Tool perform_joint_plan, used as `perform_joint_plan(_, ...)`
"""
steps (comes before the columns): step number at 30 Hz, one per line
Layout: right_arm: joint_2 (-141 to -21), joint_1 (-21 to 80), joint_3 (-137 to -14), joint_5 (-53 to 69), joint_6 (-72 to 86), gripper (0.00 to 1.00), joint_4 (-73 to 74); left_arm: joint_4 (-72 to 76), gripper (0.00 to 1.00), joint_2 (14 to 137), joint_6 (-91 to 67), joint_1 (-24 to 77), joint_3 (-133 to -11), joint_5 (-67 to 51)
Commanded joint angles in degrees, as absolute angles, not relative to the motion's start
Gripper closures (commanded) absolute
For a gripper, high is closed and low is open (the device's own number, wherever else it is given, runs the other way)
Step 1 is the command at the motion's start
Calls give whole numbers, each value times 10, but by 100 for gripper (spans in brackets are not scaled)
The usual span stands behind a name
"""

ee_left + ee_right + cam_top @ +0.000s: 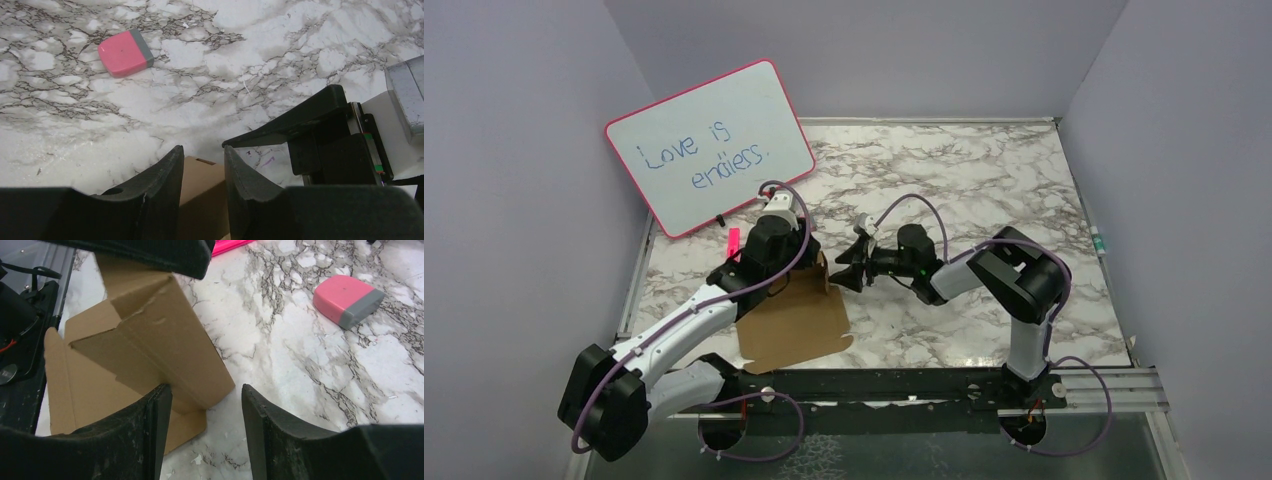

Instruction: Fold the paper box

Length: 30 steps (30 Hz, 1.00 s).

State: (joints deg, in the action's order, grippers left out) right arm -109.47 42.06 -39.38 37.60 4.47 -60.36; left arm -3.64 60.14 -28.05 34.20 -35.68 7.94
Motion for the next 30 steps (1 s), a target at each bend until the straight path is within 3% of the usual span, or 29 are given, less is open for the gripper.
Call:
perform_joint_plan(1, -1088, 434, -400, 322, 44, 41, -636, -33, 64, 607, -294, 341, -345, 36)
perform_joint_plan(12, -1083, 448, -395, 307, 47, 41, -670, -25, 64, 620, -301, 341, -342, 23)
perform_joint_plan(20, -1091, 458, -386, 304, 43, 34, -701, -6, 66, 637, -313, 341, -343, 20)
perform_joint_plan(30, -1111, 459, -391, 303, 39, 32, -719, -17, 65, 653, -303, 341, -363, 36)
